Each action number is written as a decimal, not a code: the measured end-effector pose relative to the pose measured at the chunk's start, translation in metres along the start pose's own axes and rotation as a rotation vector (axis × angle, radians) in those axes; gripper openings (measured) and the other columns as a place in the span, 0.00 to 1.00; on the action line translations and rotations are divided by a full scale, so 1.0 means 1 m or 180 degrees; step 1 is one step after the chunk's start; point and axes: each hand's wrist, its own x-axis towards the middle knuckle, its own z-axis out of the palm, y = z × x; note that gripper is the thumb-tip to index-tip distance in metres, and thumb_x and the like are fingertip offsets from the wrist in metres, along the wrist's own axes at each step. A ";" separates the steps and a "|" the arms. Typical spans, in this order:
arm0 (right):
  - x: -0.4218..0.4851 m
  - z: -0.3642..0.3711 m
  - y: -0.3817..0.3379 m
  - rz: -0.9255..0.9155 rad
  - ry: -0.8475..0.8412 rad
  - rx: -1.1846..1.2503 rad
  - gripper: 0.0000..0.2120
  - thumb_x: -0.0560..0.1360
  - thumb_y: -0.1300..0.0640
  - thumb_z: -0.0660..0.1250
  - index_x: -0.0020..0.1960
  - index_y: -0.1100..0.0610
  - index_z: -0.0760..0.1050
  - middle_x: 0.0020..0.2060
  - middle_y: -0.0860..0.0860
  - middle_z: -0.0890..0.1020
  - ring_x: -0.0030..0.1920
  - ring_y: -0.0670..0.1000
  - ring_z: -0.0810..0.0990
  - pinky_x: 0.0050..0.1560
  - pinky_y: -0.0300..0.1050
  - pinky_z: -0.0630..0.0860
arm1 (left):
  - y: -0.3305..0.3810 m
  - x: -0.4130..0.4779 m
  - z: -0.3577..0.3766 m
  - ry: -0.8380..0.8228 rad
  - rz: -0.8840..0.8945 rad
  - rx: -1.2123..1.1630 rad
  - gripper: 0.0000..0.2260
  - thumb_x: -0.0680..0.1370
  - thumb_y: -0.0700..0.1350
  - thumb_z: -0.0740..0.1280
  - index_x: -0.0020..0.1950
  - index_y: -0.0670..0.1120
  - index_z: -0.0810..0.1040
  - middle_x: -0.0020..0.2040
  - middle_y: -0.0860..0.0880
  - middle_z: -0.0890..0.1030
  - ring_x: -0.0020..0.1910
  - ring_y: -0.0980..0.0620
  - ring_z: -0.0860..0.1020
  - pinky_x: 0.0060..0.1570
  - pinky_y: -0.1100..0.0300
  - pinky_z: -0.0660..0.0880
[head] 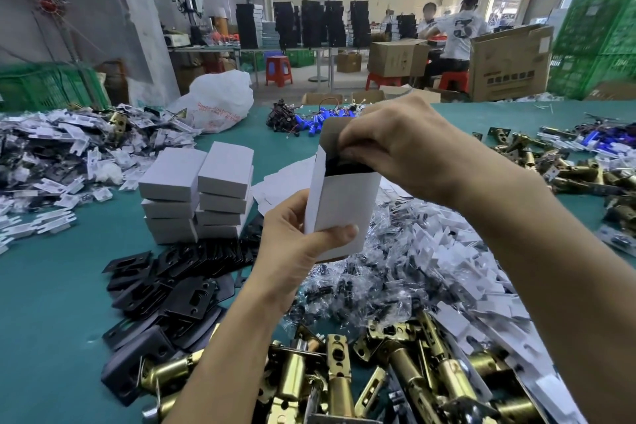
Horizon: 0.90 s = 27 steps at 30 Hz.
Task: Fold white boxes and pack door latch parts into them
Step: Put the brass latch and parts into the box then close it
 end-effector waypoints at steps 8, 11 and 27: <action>0.005 0.002 0.000 0.0079 -0.0373 -0.0022 0.07 0.76 0.58 0.70 0.50 0.51 0.86 0.44 0.52 0.85 0.47 0.55 0.80 0.49 0.53 0.78 | -0.001 -0.001 0.002 0.0064 0.0116 0.0102 0.21 0.62 0.37 0.79 0.54 0.49 0.85 0.49 0.45 0.86 0.47 0.49 0.83 0.42 0.52 0.83; 0.006 -0.001 0.001 0.0224 -0.0533 -0.0018 0.09 0.76 0.59 0.70 0.50 0.48 0.86 0.44 0.48 0.86 0.47 0.52 0.80 0.49 0.52 0.79 | -0.001 -0.001 0.003 0.0077 0.0146 0.0122 0.20 0.62 0.38 0.78 0.53 0.49 0.85 0.49 0.45 0.86 0.47 0.49 0.83 0.42 0.52 0.83; -0.039 0.047 0.021 0.1600 -0.1225 0.0139 0.07 0.75 0.50 0.71 0.49 0.52 0.81 0.45 0.49 0.83 0.44 0.47 0.81 0.53 0.52 0.80 | 0.002 0.002 0.001 0.0788 -0.0035 -0.0382 0.17 0.62 0.50 0.79 0.50 0.51 0.85 0.46 0.50 0.86 0.42 0.53 0.85 0.35 0.57 0.81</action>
